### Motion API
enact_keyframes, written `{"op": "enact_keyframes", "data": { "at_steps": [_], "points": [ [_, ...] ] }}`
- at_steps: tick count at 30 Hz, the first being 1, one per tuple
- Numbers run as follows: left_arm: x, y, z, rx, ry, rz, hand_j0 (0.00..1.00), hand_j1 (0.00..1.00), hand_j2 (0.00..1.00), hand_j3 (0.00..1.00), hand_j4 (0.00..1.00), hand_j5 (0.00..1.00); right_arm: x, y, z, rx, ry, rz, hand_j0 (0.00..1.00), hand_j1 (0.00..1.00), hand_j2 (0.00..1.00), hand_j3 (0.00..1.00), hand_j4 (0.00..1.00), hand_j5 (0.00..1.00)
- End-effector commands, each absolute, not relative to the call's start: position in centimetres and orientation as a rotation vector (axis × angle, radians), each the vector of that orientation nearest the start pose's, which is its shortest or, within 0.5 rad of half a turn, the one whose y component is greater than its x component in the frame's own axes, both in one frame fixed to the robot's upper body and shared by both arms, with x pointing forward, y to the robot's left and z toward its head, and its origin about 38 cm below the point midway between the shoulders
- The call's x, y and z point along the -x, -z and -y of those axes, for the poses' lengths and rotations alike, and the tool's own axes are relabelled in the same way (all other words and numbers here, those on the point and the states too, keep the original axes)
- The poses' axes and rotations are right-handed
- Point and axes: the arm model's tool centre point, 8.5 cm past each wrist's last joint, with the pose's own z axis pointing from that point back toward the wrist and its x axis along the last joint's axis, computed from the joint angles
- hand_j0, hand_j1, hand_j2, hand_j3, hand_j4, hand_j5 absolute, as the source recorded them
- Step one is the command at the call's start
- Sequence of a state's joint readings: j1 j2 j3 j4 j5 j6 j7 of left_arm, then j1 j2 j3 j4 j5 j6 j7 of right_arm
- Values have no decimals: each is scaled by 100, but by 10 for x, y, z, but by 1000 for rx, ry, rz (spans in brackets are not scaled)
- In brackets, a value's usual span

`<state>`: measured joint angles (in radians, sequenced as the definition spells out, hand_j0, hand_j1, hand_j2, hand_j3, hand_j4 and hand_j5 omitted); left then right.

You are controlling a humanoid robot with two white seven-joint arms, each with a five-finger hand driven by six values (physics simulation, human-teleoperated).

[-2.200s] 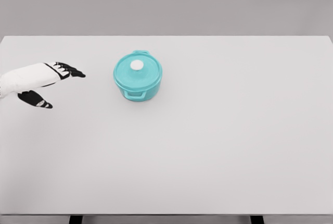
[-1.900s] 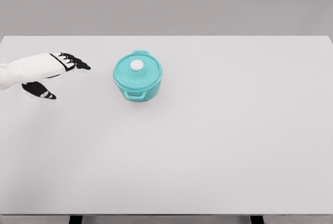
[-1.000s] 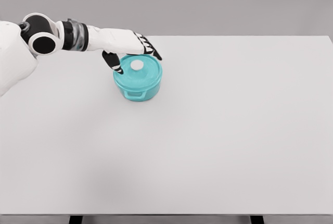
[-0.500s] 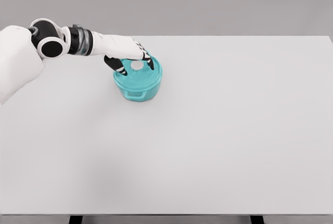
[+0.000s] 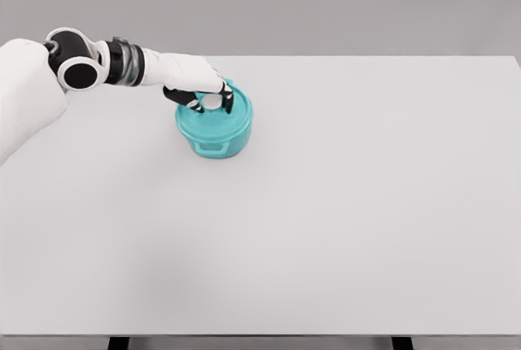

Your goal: Open the lid of the pot with left arm

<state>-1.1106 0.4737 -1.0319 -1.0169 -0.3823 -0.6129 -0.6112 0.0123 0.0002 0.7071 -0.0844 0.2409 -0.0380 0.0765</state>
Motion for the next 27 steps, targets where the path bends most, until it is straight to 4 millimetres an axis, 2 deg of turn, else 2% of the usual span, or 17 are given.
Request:
{"op": "enact_keyframes", "data": {
  "at_steps": [1, 3, 6, 9, 11, 13, 15, 17, 18, 19, 20, 21, 25, 26, 27],
  "points": [
    [-524, -230, -184, 411, -3166, -1731, 42, 42, 42, 42, 42, 42, -14, 264, 245, -34, -953, 33, 100, 100, 100, 100, 100, 100],
    [-525, -230, -186, 416, -3170, -1730, 35, 35, 35, 35, 35, 35, -14, 264, 245, -34, -953, 33, 100, 100, 100, 100, 100, 100],
    [-527, -239, -194, 451, -3168, -1736, 33, 33, 33, 33, 33, 33, -14, 264, 245, -33, -953, 31, 100, 100, 100, 100, 100, 100],
    [-530, -256, -232, 574, -3197, -1719, 33, 33, 33, 33, 33, 33, -14, 264, 245, -33, -953, 31, 100, 100, 100, 100, 100, 100],
    [-530, -269, -278, 710, -3245, -1693, 33, 33, 33, 33, 33, 33, -14, 264, 245, -33, -953, 31, 100, 100, 100, 100, 100, 100],
    [-525, -274, -313, 800, -3293, -1660, 33, 33, 33, 33, 33, 33, -13, 264, 245, -34, -952, 30, 100, 100, 100, 100, 100, 100],
    [-522, -271, -326, 823, -3321, -1640, 36, 36, 36, 36, 36, 36, -14, 264, 245, -33, -953, 31, 100, 100, 100, 100, 100, 100],
    [-522, -268, -325, 812, -3327, -1638, 45, 45, 45, 45, 45, 45, -14, 264, 245, -33, -953, 31, 100, 100, 100, 100, 100, 100],
    [-523, -267, -323, 804, -3325, -1644, 55, 55, 55, 55, 55, 55, -13, 264, 245, -34, -952, 30, 100, 100, 100, 100, 100, 100],
    [-523, -267, -323, 804, -3327, -1647, 72, 72, 72, 72, 72, 72, -13, 264, 245, -34, -953, 31, 100, 100, 100, 100, 100, 100],
    [-523, -264, -324, 798, -3334, -1646, 96, 96, 96, 96, 96, 96, -14, 264, 245, -34, -953, 33, 100, 100, 100, 100, 100, 100],
    [-522, -260, -325, 790, -3344, -1643, 100, 100, 100, 100, 100, 100, -14, 264, 245, -34, -953, 33, 100, 100, 100, 100, 100, 100],
    [-522, -258, -325, 781, -3349, -1648, 100, 100, 100, 100, 100, 100, -14, 264, 245, -34, -953, 33, 100, 100, 100, 100, 100, 100],
    [-523, -252, -338, 802, -3392, -1638, 100, 100, 100, 100, 100, 100, -13, 264, 245, -34, -952, 30, 100, 100, 100, 100, 100, 100],
    [-524, -246, -367, 838, -3459, -1718, 100, 100, 100, 100, 100, 100, -14, 264, 245, -34, -953, 33, 100, 100, 100, 100, 100, 100]
  ]
}}
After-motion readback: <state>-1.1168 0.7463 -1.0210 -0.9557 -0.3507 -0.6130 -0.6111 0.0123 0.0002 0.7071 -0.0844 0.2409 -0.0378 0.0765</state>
